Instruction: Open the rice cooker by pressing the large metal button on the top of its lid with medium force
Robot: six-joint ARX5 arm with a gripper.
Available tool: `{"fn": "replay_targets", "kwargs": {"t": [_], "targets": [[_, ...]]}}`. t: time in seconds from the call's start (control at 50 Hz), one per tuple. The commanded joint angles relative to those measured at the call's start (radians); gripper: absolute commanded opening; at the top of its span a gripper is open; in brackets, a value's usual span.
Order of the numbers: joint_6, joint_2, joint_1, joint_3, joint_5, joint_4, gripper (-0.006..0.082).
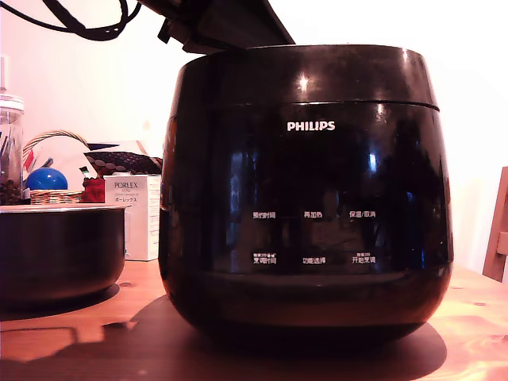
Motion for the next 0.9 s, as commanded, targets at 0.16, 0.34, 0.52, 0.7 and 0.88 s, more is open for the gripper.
{"fn": "replay_targets", "kwargs": {"t": [0.16, 0.34, 0.52, 0.7, 0.88], "targets": [[0.014, 0.077, -0.003, -0.084, -0.014, -0.11, -0.0022], [0.006, 0.077, -0.003, -0.084, -0.014, -0.027, -0.0022], [-0.077, 0.073, -0.003, -0.084, -0.011, 0.132, -0.0022], [-0.129, 0.047, -0.003, -0.084, -0.011, 0.304, -0.0022], [-0.128, -0.001, 0.017, -0.084, -0.065, 0.341, -0.0022]]}}
